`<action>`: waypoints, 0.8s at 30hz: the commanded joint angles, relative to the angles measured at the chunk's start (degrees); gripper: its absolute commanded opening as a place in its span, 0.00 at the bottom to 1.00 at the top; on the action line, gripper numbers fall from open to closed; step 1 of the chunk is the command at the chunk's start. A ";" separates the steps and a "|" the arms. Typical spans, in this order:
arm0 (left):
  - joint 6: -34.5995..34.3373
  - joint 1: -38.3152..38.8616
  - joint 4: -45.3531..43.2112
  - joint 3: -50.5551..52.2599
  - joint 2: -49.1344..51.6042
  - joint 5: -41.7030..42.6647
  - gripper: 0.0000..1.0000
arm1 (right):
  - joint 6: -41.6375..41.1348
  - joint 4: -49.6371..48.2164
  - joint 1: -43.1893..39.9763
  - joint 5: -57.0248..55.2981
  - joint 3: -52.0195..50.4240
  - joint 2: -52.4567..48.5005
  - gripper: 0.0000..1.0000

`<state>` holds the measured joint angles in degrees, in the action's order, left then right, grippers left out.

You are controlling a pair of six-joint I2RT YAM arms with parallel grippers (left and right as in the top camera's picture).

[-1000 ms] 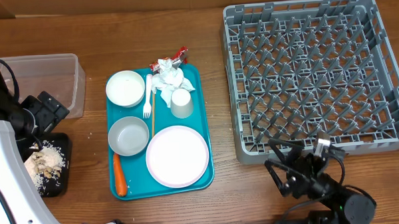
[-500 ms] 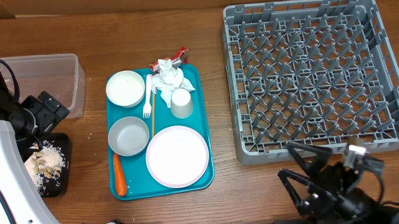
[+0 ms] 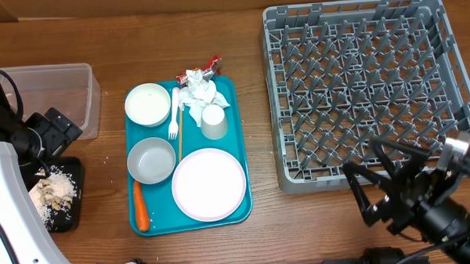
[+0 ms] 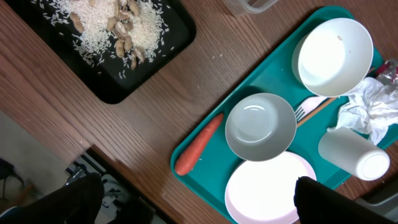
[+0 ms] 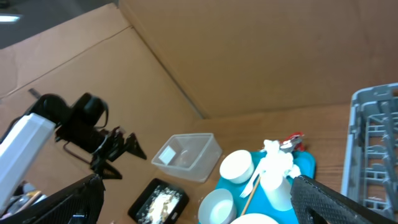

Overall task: Sort waste into correct bins and load items into the dishwasher rack
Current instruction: 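Swing the right gripper left over the teal tray toward the white plate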

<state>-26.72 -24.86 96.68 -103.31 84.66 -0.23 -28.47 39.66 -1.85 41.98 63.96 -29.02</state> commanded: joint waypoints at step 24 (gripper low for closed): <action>-0.74 -0.24 0.11 0.31 0.35 0.24 1.00 | 10.21 22.36 15.76 -20.83 19.43 -18.97 0.99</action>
<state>-26.72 -24.86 96.71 -103.28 84.66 -0.21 -17.98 61.78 8.95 27.55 81.60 -46.81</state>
